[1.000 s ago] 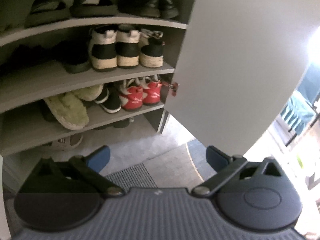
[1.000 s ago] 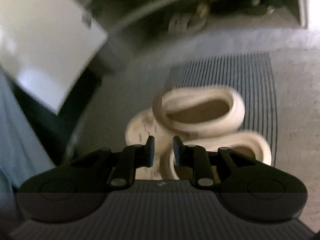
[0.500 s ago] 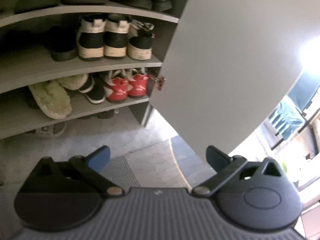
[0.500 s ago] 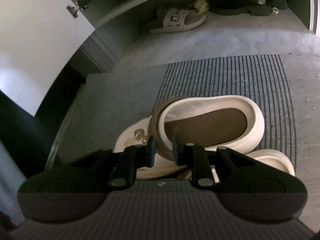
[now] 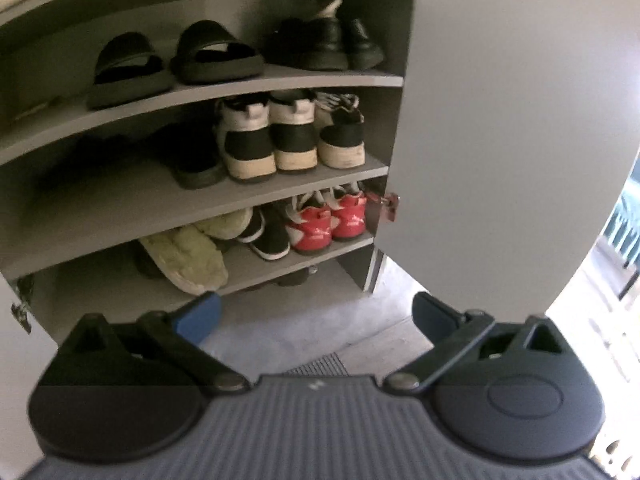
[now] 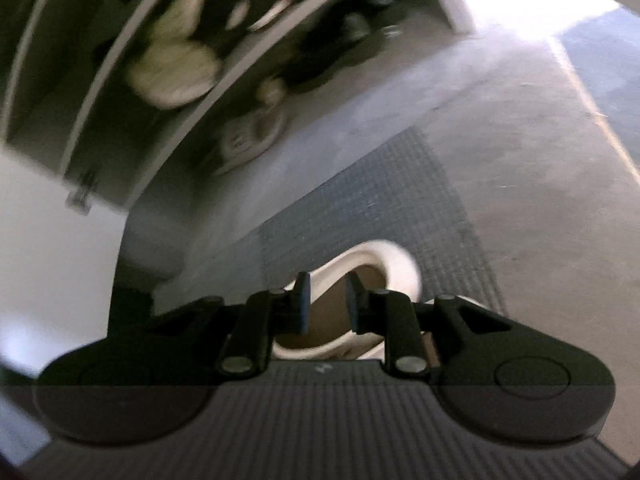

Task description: Organize scattered shoes

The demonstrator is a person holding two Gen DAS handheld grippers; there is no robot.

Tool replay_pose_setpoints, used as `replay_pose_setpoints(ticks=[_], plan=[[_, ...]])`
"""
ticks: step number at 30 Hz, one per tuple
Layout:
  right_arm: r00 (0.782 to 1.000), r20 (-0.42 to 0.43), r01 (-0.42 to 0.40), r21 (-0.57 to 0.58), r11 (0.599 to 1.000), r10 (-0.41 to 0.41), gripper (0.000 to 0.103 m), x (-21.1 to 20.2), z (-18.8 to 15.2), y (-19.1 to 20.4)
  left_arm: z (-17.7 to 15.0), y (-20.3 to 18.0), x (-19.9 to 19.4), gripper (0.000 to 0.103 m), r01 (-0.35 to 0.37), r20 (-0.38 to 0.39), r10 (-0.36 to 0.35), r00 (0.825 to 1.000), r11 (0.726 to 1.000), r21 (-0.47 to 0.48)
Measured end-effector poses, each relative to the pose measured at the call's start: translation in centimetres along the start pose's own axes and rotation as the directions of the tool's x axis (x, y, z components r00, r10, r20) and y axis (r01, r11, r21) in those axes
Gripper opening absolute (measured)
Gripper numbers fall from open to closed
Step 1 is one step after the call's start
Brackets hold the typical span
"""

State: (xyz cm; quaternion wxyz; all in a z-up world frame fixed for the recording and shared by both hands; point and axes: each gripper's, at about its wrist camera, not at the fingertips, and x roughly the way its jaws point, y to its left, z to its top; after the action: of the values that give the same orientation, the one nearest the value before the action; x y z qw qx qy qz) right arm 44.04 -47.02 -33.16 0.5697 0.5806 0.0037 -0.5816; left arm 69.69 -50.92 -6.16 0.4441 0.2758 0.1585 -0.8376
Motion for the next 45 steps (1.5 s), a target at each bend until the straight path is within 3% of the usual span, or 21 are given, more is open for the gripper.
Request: replay_pose_setpoints(ticks=[2, 7, 10, 14, 17, 18, 19, 21, 23, 26, 29, 31, 34, 36, 40, 41, 42, 45], plan=[[1.0, -0.007, -0.002, 0.101, 0.995, 0.003, 0.023, -0.2, 1.2, 0.0, 0.2, 0.0, -0.9, 0.103, -0.045, 0.015, 0.044, 0.999, 0.999, 0.01], [0.996, 0.016, 0.074, 0.311, 0.947, -0.083, 0.026, -0.5, 3.0, 1.6, 2.5, 0.4, -2.7, 0.103, -0.145, -0.007, 0.145, 0.989, 0.987, 0.073], [0.996, -0.016, 0.092, 0.31, 0.946, -0.092, 0.035, 1.2, 3.0, 3.0, 3.4, 3.2, -2.2, 0.103, -0.073, 0.027, 0.074, 0.997, 0.997, -0.039], [0.986, -0.097, 0.162, 0.327, 0.931, -0.138, 0.038, 4.5, 1.4, 3.2, 1.0, 6.0, 1.3, 0.103, -0.092, 0.023, 0.094, 0.995, 0.992, -0.086], [0.952, -0.217, 0.264, 0.233, 0.936, -0.214, 0.042, 6.5, -0.3, 3.3, -1.1, 7.8, 2.9, 0.103, -0.086, -0.049, 0.081, 0.996, 0.99, -0.11], [0.939, -0.241, 0.295, 0.207, 0.933, -0.244, 0.047, 6.9, -0.6, 3.5, -1.1, 8.4, 3.4, 0.103, -0.07, -0.089, 0.06, 0.994, 0.991, -0.117], [0.928, -0.255, 0.322, 0.184, 0.929, -0.272, 0.056, 7.1, -0.8, 3.5, -0.8, 9.0, 3.6, 0.103, -0.058, -0.092, 0.047, 0.995, 0.992, -0.113], [0.906, -0.287, 0.367, 0.164, 0.916, -0.312, 0.065, 7.8, -1.0, 3.3, -0.2, 9.5, 3.4, 0.103, -0.064, -0.057, 0.058, 0.997, 0.993, -0.103], [0.887, -0.314, 0.404, 0.173, 0.898, -0.339, 0.065, 8.4, -1.1, 3.0, 0.3, 9.7, 3.4, 0.103, -0.054, -0.026, 0.052, 0.998, 0.993, -0.104], [0.897, -0.275, 0.419, 0.279, 0.864, -0.346, 0.067, 9.0, -1.2, 2.4, 0.6, 9.9, 3.7, 0.103, -0.001, -0.007, 0.0, 1.0, 0.993, -0.114], [0.877, -0.302, 0.459, 0.299, 0.837, -0.373, 0.068, 11.2, -2.3, 2.2, 0.6, 10.0, 4.5, 0.103, 0.011, -0.005, -0.012, 1.0, 0.995, -0.096], [0.872, -0.336, 0.457, 0.295, 0.839, -0.356, 0.067, 12.6, -3.3, 2.1, 1.0, 10.5, 5.1, 0.103, 0.016, -0.009, -0.017, 1.0, 0.992, -0.124], [0.818, -0.398, 0.522, 0.209, 0.827, -0.416, 0.07, 14.9, -4.8, 1.9, 1.5, 10.9, 5.0, 0.103, 0.037, 0.007, -0.036, 0.999, 0.988, -0.15], [0.81, -0.388, 0.535, 0.186, 0.824, -0.439, 0.072, 15.2, -5.0, 2.6, 1.5, 10.9, 5.1, 0.103, 0.039, 0.009, -0.038, 0.999, 0.989, -0.144], [0.796, -0.365, 0.559, 0.139, 0.818, -0.482, 0.066, 15.8, -5.5, 4.0, 1.5, 11.2, 5.9, 0.103, 0.039, -0.012, -0.041, 0.999, 0.989, -0.145], [0.798, -0.354, 0.556, 0.125, 0.821, -0.487, 0.061, 15.8, -5.5, 4.3, 1.5, 11.4, 6.0, 0.103, 0.039, -0.016, -0.042, 0.999, 0.987, -0.159], [0.801, -0.34, 0.55, 0.094, 0.83, -0.492, 0.049, 15.7, -5.6, 4.8, 1.5, 11.7, 6.1, 0.103, 0.042, -0.017, -0.045, 0.999, 0.984, -0.175], [0.82, -0.297, 0.505, -0.026, 0.863, -0.489, 0.033, 15.6, -6.2, 6.9, 1.5, 12.3, 6.4, 0.103, 0.049, -0.032, -0.057, 0.998, 0.974, -0.219]])
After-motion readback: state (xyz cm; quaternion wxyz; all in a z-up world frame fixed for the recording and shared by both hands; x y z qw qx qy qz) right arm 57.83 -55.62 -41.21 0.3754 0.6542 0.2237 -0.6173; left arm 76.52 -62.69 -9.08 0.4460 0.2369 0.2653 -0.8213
